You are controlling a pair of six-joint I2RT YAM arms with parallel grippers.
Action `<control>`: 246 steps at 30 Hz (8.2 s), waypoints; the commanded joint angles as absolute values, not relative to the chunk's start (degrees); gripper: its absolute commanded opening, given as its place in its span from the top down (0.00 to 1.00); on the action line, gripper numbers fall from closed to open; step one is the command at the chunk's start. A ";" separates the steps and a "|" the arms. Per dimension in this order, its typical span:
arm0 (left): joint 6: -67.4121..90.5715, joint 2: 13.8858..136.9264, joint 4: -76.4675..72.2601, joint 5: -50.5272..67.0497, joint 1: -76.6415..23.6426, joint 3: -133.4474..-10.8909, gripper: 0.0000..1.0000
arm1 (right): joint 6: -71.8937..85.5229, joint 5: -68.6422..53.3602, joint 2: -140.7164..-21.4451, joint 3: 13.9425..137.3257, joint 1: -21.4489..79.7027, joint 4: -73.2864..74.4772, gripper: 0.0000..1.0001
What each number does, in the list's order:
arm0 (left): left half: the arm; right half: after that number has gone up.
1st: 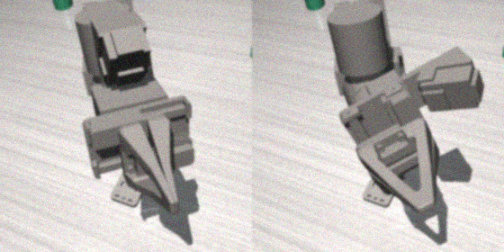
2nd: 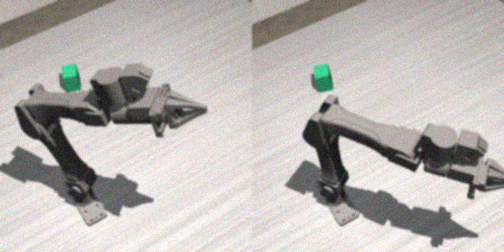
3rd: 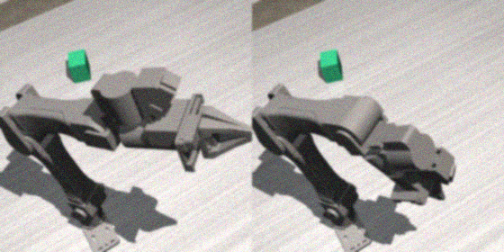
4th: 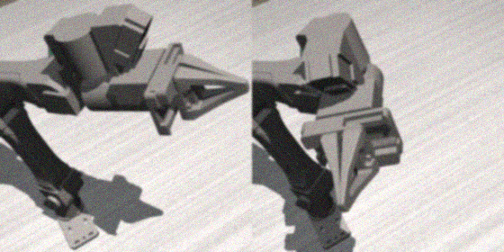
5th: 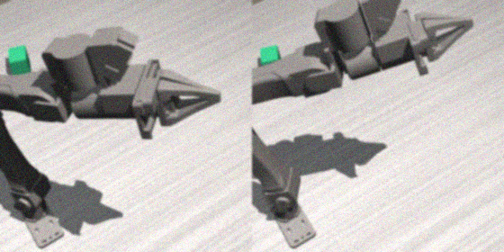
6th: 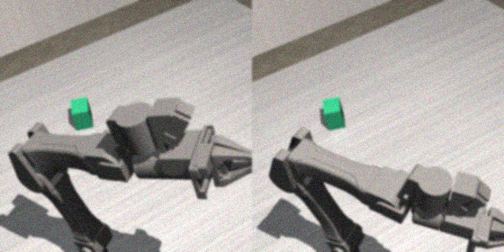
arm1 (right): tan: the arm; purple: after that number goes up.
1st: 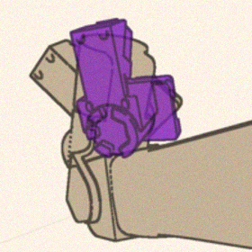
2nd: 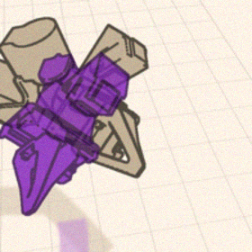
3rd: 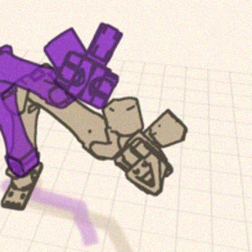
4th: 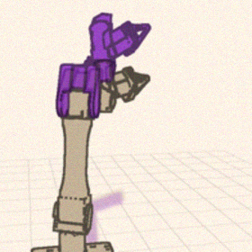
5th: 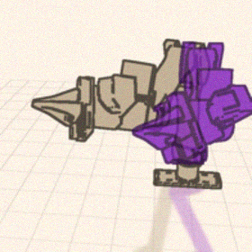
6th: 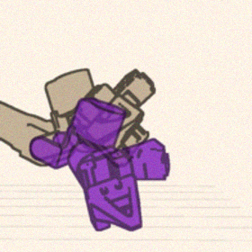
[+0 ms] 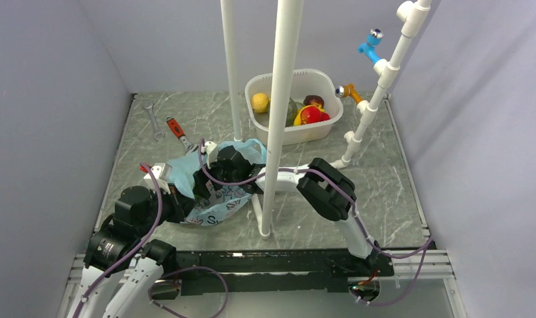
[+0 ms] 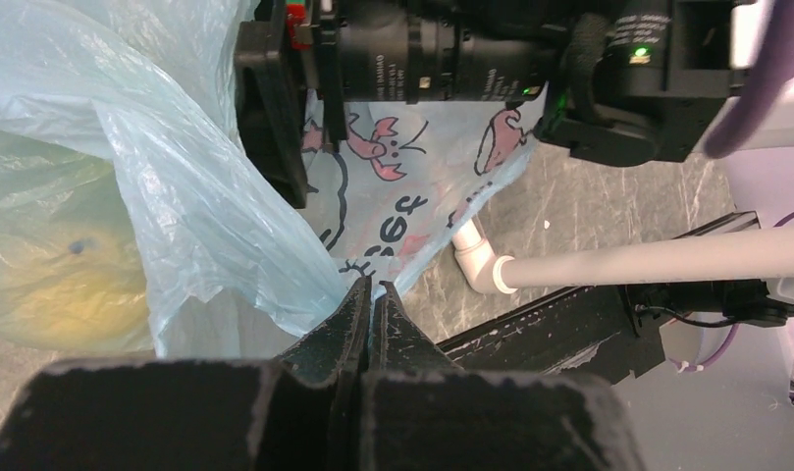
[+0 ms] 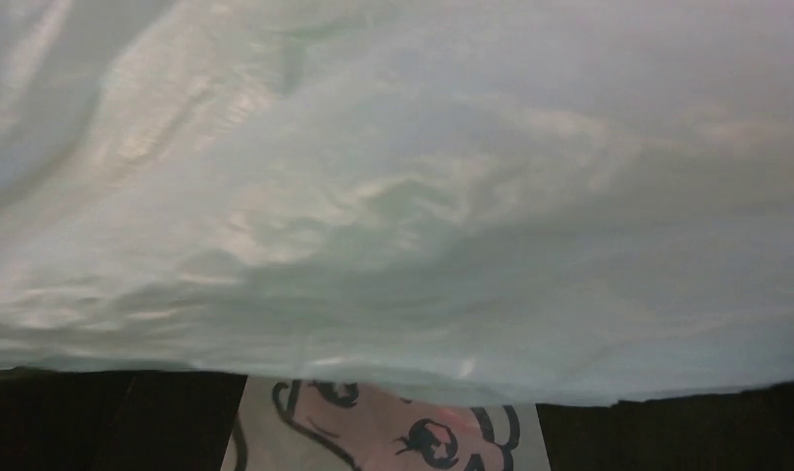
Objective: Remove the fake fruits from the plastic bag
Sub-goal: Take out the fake fruit from the plastic bag, then place the fake fruit in the bin, then adjust the plastic bag at the center of the board.
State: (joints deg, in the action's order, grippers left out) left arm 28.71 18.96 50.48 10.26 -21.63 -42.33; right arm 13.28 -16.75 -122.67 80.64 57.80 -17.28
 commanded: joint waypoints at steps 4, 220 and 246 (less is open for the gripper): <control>28.52 19.44 48.56 11.34 -20.78 -41.96 1.00 | 11.33 -12.27 -127.72 84.46 59.69 -26.89 0.00; 60.39 28.72 57.83 -21.60 -19.29 -39.61 0.85 | 5.12 -44.86 -124.50 94.14 51.86 -0.29 0.22; 62.04 27.16 37.83 -20.61 -19.34 -19.58 0.84 | -0.71 -49.88 -132.10 98.03 55.13 -2.55 0.09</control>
State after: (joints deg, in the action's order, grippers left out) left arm 63.57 26.15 42.87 -22.79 -19.46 -20.03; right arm -0.27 -48.14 -131.90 95.74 54.70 1.85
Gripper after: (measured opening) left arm 0.156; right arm 0.903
